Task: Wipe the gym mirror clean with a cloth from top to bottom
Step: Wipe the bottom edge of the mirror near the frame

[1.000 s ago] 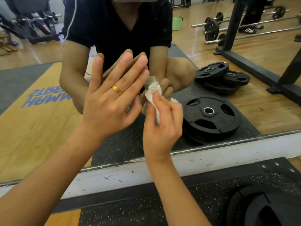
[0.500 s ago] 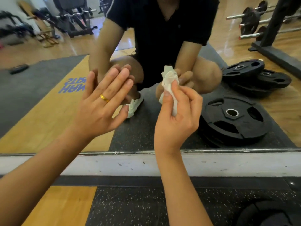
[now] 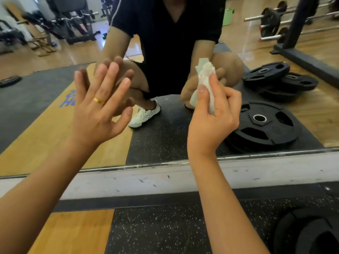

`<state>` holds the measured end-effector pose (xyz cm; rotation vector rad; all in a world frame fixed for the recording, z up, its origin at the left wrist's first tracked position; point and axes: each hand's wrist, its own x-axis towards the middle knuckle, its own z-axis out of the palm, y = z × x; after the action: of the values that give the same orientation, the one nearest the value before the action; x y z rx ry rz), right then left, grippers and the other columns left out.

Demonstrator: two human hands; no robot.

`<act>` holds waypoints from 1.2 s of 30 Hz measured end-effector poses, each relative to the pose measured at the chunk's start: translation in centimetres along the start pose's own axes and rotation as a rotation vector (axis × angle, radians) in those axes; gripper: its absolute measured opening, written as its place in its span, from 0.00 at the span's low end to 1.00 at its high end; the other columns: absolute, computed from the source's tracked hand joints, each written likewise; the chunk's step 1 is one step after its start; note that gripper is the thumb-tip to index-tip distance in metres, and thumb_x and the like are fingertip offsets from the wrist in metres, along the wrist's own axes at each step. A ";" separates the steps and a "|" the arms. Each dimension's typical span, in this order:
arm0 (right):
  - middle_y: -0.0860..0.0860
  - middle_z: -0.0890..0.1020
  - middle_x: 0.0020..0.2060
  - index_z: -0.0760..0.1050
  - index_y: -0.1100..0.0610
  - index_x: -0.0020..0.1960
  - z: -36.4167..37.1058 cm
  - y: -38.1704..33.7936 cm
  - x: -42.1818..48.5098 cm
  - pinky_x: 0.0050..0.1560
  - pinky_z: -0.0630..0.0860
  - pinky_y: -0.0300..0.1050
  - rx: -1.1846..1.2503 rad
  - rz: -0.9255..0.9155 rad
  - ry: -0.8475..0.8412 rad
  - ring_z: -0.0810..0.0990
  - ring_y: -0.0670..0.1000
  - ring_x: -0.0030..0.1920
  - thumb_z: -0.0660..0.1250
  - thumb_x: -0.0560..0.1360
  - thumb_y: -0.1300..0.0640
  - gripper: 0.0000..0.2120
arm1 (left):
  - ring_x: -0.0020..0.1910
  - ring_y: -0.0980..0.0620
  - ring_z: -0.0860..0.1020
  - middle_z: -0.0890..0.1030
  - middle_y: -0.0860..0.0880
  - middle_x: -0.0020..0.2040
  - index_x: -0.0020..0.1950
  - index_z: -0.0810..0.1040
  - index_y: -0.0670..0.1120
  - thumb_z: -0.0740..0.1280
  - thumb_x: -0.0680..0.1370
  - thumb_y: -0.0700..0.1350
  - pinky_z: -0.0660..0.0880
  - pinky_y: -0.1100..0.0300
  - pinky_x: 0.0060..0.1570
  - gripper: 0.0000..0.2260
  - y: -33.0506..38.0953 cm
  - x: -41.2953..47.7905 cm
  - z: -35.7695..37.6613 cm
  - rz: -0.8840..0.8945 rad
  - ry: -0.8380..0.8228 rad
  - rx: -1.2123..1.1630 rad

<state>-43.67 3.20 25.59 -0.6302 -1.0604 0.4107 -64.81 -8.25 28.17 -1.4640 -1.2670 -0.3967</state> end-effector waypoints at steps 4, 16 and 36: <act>0.47 0.73 0.47 0.82 0.65 0.62 1.6 -1.8 -1.2 0.50 0.74 0.30 -0.003 0.076 0.080 0.76 0.43 0.47 0.72 0.78 0.65 0.13 | 0.82 0.43 0.56 0.62 0.39 0.79 0.81 0.65 0.43 0.70 0.79 0.49 0.46 0.42 0.80 0.32 -0.3 -1.1 1.0 -0.003 0.056 0.011; 0.50 0.76 0.47 0.83 0.65 0.60 1.4 -0.3 -2.0 0.48 0.80 0.48 -0.170 -0.321 -0.133 0.77 0.52 0.45 0.73 0.78 0.66 0.11 | 0.81 0.45 0.58 0.65 0.42 0.79 0.80 0.66 0.42 0.67 0.80 0.49 0.48 0.41 0.79 0.29 -0.3 -1.3 1.2 -0.031 0.082 -0.001; 0.58 0.80 0.45 0.83 0.67 0.57 4.3 -3.2 -7.9 0.48 0.81 0.51 -0.063 -0.192 -0.242 0.81 0.57 0.45 0.74 0.76 0.69 0.10 | 0.81 0.45 0.60 0.68 0.41 0.78 0.79 0.68 0.41 0.68 0.79 0.50 0.49 0.42 0.79 0.30 -0.1 -1.3 1.8 -0.035 0.121 0.050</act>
<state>-51.01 -2.75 23.86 -0.5366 -1.3563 0.2909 -66.07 -7.35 26.63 -1.3566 -1.1985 -0.4667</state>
